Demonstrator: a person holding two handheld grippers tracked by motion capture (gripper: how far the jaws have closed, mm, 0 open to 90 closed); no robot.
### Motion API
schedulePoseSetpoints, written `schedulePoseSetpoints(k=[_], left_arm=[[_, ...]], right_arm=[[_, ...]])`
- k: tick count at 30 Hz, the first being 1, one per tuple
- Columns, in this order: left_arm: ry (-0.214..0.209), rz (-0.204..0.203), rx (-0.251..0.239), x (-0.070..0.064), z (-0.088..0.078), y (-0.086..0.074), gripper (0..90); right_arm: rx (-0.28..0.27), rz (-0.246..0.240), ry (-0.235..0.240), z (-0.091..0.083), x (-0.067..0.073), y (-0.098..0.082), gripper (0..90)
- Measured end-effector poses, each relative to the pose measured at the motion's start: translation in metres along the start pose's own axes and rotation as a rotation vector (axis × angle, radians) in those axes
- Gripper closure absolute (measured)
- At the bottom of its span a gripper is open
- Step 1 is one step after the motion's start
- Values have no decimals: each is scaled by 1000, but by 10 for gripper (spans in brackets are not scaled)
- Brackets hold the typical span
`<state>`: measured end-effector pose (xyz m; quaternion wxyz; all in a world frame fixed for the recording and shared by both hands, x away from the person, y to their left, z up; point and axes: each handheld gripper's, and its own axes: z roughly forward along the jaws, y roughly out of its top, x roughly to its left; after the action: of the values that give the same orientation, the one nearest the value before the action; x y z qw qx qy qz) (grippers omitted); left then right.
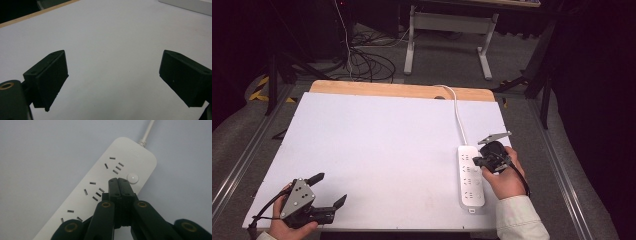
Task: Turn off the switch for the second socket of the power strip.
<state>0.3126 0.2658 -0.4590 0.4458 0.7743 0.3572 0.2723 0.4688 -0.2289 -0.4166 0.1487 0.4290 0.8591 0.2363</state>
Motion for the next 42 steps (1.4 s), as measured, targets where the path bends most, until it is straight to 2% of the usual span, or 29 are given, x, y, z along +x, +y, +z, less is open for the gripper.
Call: schedulePoseSetpoints(k=[5,17,42], left_arm=[[-1,-1,0,0,0,0,90],[2,1,2,0,0,0,89],[2,2,2,0,0,0,90]], right_arm=[[30,0,9,5,-1,-3,900],[56,-6,17,11,-1,-10,900],[58,-28,-22,15,6,-11,900]])
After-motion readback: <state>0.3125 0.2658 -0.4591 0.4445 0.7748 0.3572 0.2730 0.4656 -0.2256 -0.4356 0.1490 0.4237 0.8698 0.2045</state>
